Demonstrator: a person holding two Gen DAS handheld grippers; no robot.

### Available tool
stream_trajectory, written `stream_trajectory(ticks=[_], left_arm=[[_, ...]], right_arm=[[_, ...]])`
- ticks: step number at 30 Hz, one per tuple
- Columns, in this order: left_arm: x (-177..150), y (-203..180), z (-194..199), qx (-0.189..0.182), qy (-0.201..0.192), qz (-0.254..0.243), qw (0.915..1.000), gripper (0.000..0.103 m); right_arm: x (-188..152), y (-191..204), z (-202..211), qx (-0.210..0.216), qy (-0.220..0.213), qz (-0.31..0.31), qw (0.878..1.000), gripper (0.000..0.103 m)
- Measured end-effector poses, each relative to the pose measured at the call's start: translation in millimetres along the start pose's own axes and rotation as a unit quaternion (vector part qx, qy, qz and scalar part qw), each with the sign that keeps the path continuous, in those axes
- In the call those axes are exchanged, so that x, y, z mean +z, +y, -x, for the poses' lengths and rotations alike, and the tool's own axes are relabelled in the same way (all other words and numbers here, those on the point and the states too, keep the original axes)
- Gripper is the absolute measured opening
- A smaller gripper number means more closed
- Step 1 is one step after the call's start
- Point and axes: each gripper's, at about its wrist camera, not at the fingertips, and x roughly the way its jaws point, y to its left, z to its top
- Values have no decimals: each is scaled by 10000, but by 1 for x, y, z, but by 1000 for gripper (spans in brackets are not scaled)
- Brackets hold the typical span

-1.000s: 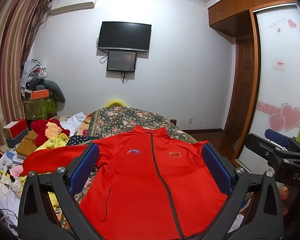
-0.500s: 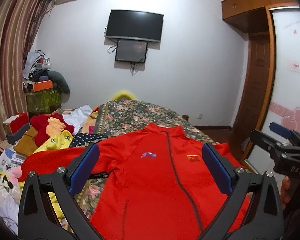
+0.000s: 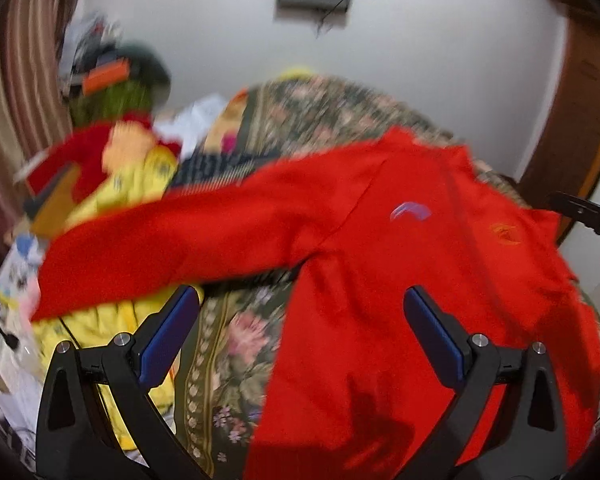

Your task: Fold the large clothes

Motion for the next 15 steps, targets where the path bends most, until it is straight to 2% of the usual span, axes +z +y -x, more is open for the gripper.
stream_trajectory(ticks=[3, 6, 10, 15], left_arm=[[-12, 40, -37, -31, 332, 581, 9978, 103], [-19, 79, -64, -271, 509, 1269, 9902, 102], [-25, 122, -89, -449, 572, 1974, 9776, 92], [-26, 161, -113, -478, 541, 2635, 9620, 89]], right_arm=[[-8, -10, -44, -120, 394, -46, 9991, 103], [-16, -17, -70, -97, 584, -110, 9982, 103], [-22, -21, -86, -52, 665, -97, 9977, 103], [-25, -22, -87, 31, 720, -256, 9971, 103]])
